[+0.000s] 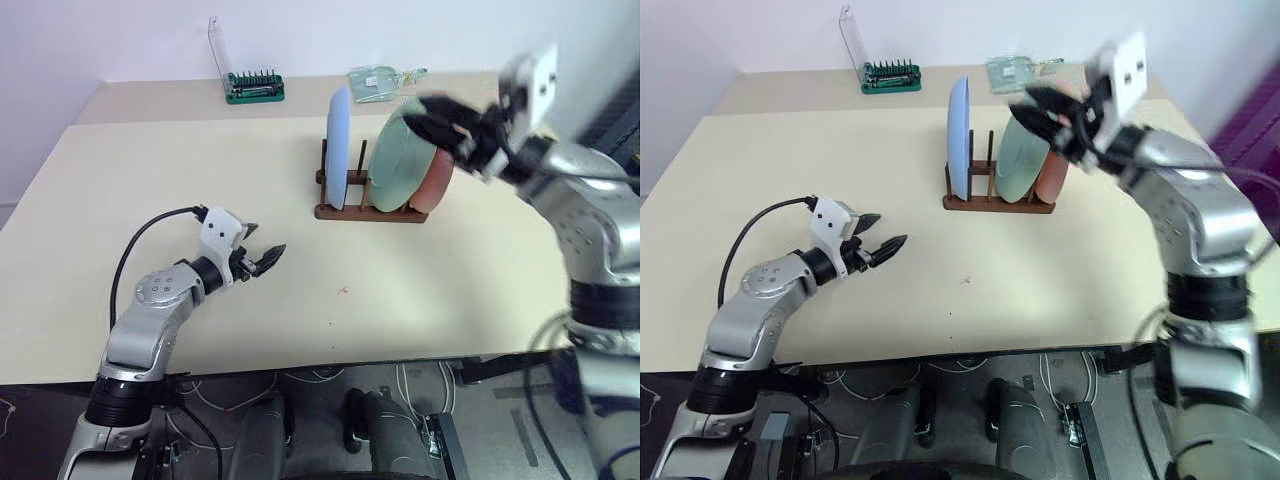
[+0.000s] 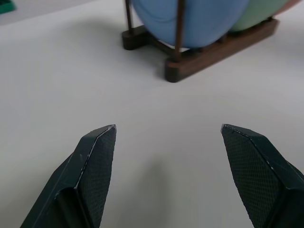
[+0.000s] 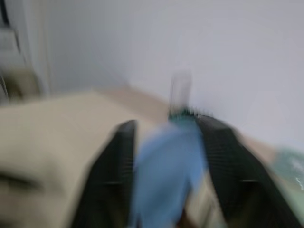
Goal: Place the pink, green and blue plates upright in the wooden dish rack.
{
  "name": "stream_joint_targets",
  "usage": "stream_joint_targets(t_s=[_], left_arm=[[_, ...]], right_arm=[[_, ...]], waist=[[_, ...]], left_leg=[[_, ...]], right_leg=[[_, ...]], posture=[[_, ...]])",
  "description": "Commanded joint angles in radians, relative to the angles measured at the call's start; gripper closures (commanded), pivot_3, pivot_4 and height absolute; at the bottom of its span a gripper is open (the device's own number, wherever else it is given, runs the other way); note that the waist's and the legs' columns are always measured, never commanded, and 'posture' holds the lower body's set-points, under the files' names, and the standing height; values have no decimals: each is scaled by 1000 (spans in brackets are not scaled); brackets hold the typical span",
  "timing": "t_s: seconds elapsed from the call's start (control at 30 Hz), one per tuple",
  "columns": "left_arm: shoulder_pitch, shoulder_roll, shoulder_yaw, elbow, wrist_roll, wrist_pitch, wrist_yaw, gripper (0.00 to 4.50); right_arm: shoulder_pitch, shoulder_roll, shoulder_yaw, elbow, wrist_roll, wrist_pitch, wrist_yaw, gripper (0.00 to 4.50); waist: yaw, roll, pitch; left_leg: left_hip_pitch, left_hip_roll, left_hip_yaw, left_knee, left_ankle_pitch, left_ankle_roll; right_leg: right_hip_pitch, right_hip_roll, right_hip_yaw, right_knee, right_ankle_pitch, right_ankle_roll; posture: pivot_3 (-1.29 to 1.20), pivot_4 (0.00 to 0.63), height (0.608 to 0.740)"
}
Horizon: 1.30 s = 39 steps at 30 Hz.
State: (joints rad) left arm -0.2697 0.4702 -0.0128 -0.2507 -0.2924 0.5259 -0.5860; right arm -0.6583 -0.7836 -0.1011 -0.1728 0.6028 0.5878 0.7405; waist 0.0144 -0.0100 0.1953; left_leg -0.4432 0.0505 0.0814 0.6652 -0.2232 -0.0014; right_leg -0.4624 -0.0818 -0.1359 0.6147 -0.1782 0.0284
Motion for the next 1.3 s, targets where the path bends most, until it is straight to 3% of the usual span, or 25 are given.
stream_joint_targets(t_s=[0.03, 0.27, 0.67, 0.87, 1.07, 1.3], left_arm=[[-9, 8, -49, -45, -44, -13, -97, 871], [-46, -10, -118, -20, -43, -33, -167, 871], [11, -4, -92, -68, -44, -18, -130, 871], [33, -6, -89, -93, -50, -7, -113, 871], [-6, -13, -106, -53, -43, -17, -121, 871], [-37, 9, -67, 14, -20, -36, -101, 871]], right_arm=[[98, -113, -13, -107, -69, -10, 61, 4480], [132, -122, 86, -68, -281, -85, 2, 4480], [-14, 34, 219, 110, -473, -207, -25, 4480], [-16, 62, 199, 73, -465, -251, 19, 4480], [30, 9, 167, 94, -511, -271, 20, 4480], [230, -96, 8, 41, -402, -257, 129, 4480]], waist=[[-3, 0, 0], [-2, 0, 0], [-3, 0, 0], [1, 0, 0], [2, 0, 0], [0, 0, 0]], left_leg=[[0, 0, 0, 0, 0, 0], [1, 0, 0, 0, 0, 0], [0, -1, 1, 0, 0, 0], [0, -1, 0, 0, 0, 0], [0, -1, 0, 0, 0, 0], [0, -1, 0, 0, 0, 0]], right_leg=[[0, 0, 0, 0, 0, 0], [-1, 1, 0, -1, -1, -1], [-1, 1, 0, -1, -1, -1], [0, 1, 0, -1, -1, -1], [0, 0, 0, -1, -1, -1], [1, 0, 0, -1, -1, -1]], posture=[[0, 150, 730], [0, 150, 730], [0, 150, 730], [0, 150, 730], [0, 150, 730], [0, 150, 730]])
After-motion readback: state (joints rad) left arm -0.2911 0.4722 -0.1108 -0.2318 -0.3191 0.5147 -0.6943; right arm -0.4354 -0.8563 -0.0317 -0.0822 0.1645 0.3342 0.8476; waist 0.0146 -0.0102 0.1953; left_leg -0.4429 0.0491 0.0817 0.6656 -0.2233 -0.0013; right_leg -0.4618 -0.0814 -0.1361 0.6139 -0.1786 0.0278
